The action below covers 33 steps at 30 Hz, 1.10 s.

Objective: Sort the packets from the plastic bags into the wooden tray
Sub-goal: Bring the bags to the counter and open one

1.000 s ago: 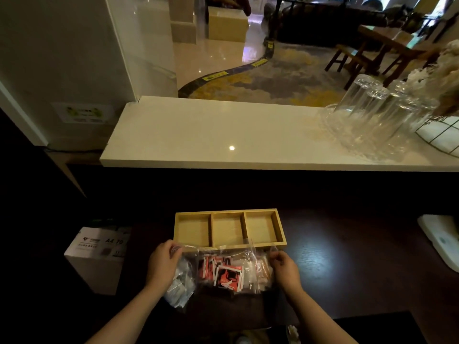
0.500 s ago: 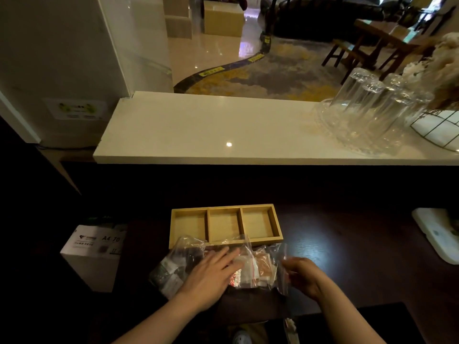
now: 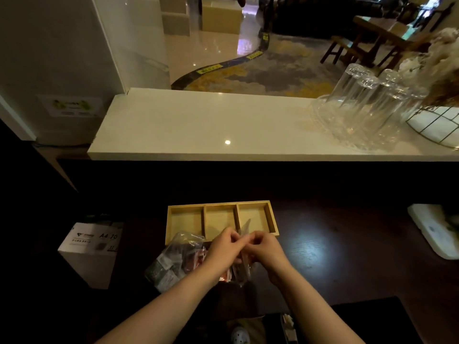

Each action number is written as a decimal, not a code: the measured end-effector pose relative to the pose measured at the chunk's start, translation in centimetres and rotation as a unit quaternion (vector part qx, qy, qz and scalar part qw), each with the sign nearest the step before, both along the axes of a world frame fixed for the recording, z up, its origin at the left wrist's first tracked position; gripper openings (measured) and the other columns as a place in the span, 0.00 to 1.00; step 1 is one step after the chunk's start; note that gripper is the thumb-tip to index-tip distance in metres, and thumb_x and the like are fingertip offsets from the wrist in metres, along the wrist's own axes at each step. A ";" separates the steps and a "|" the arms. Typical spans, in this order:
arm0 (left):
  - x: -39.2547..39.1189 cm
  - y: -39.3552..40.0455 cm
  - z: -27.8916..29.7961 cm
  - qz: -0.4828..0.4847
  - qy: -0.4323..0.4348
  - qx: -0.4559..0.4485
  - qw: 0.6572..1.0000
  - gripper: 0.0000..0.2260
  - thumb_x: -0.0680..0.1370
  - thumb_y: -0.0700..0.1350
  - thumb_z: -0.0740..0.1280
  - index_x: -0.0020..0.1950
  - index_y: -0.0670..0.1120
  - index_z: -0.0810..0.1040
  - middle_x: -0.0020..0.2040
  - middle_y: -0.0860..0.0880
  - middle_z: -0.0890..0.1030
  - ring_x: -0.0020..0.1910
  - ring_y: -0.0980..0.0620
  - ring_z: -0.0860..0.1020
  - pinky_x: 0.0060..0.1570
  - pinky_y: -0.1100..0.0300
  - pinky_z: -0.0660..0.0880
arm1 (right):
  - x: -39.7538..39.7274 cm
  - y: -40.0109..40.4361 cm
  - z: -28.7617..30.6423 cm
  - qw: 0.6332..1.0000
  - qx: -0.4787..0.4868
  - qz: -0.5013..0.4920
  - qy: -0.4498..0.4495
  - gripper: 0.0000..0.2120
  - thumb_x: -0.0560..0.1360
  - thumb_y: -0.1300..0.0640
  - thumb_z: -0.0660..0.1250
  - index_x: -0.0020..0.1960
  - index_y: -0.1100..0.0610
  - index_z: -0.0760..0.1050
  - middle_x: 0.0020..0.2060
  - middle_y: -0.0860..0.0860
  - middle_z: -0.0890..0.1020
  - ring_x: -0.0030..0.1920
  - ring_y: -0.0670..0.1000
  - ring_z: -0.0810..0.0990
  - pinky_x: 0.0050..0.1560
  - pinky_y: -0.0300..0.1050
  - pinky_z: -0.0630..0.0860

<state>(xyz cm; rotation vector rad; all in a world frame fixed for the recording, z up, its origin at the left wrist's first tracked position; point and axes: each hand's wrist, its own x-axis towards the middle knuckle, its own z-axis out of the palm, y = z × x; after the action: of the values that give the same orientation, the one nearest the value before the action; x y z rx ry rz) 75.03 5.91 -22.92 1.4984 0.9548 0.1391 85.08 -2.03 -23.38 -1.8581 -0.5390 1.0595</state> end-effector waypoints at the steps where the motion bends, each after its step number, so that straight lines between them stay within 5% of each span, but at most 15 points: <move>1: -0.2 0.1 -0.1 0.009 0.014 0.005 1.000 0.13 0.75 0.54 0.67 0.48 0.45 0.73 0.46 0.47 0.81 0.42 0.49 0.83 0.44 0.53 0.82 | -0.3 0.1 -0.1 1.000 -0.006 0.002 -0.022 0.03 0.73 0.60 0.70 0.44 0.60 0.78 0.38 0.56 0.83 0.38 0.53 0.84 0.40 0.45 0.81; 5: -0.8 0.3 -0.3 0.000 0.058 0.086 0.995 0.10 0.74 0.53 0.68 0.42 0.48 0.72 0.39 0.51 0.77 0.38 0.54 0.77 0.40 0.61 0.76 | -1.1 0.2 -0.1 0.996 -0.029 0.030 -0.080 0.02 0.73 0.61 0.69 0.45 0.57 0.77 0.38 0.54 0.83 0.36 0.49 0.82 0.36 0.39 0.77; 7: -0.9 0.2 -0.3 0.002 0.070 0.113 0.991 0.08 0.75 0.50 0.68 0.40 0.51 0.71 0.39 0.52 0.77 0.39 0.53 0.76 0.43 0.57 0.77 | -1.2 0.2 -0.2 0.996 -0.032 0.030 -0.083 0.05 0.71 0.63 0.69 0.45 0.56 0.76 0.39 0.54 0.83 0.38 0.50 0.81 0.38 0.42 0.79; 10: -1.1 0.2 -0.3 0.024 0.073 0.090 0.993 0.06 0.74 0.47 0.69 0.40 0.50 0.73 0.39 0.50 0.78 0.39 0.49 0.80 0.42 0.49 0.82 | -1.4 0.4 -0.3 0.998 -0.034 0.024 -0.044 0.08 0.69 0.66 0.70 0.45 0.56 0.75 0.40 0.54 0.81 0.41 0.53 0.81 0.45 0.49 0.81; 14: -1.3 0.1 0.2 0.032 0.069 0.068 0.995 0.05 0.76 0.46 0.67 0.40 0.49 0.77 0.41 0.47 0.82 0.36 0.48 0.83 0.35 0.53 0.82 | -1.7 0.5 -0.1 1.000 -0.026 0.001 -0.005 0.09 0.69 0.68 0.71 0.45 0.58 0.75 0.40 0.54 0.81 0.43 0.54 0.82 0.48 0.51 0.82; 19: -1.4 0.3 0.6 0.030 0.058 0.069 0.996 0.08 0.78 0.44 0.64 0.38 0.48 0.76 0.40 0.45 0.82 0.34 0.49 0.83 0.32 0.56 0.82 | -0.9 0.3 0.5 0.996 0.006 0.001 0.094 0.08 0.68 0.68 0.73 0.44 0.61 0.76 0.32 0.50 0.80 0.30 0.44 0.79 0.31 0.36 0.75; 23: -1.5 0.0 0.2 0.003 0.077 0.162 0.984 0.10 0.80 0.46 0.60 0.39 0.51 0.72 0.35 0.50 0.80 0.29 0.54 0.80 0.31 0.56 0.81 | -0.4 0.3 0.4 0.992 0.000 -0.005 0.125 0.05 0.70 0.66 0.72 0.46 0.62 0.79 0.36 0.52 0.82 0.37 0.49 0.82 0.40 0.42 0.79; 26: -1.5 -0.2 0.1 0.011 0.065 0.129 0.989 0.10 0.81 0.46 0.57 0.40 0.50 0.70 0.34 0.49 0.76 0.29 0.52 0.77 0.32 0.53 0.80 | -0.4 0.5 0.3 0.990 -0.007 -0.008 0.138 0.07 0.73 0.63 0.70 0.49 0.64 0.80 0.39 0.54 0.83 0.39 0.50 0.82 0.42 0.42 0.78; 30: -1.1 -0.6 0.4 0.001 0.088 0.080 0.993 0.07 0.81 0.47 0.55 0.49 0.47 0.69 0.40 0.48 0.75 0.31 0.53 0.77 0.28 0.56 0.79 | -0.8 0.6 0.2 0.994 0.000 -0.026 0.101 0.06 0.74 0.62 0.68 0.48 0.64 0.80 0.39 0.54 0.83 0.39 0.49 0.82 0.43 0.43 0.79; 33: -0.7 -0.8 0.5 -0.015 0.138 0.135 0.981 0.08 0.81 0.48 0.54 0.54 0.47 0.70 0.41 0.49 0.75 0.34 0.51 0.78 0.31 0.55 0.81 | -1.3 0.7 0.1 1.000 -0.004 -0.024 0.009 0.03 0.74 0.61 0.69 0.46 0.60 0.80 0.41 0.56 0.83 0.44 0.53 0.82 0.48 0.47 0.81</move>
<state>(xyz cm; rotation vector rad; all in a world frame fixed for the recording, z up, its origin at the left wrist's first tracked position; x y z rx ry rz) 74.28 5.06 -22.45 1.8144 1.1685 0.0392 83.73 -1.36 -23.29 -1.8575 -0.4778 1.0473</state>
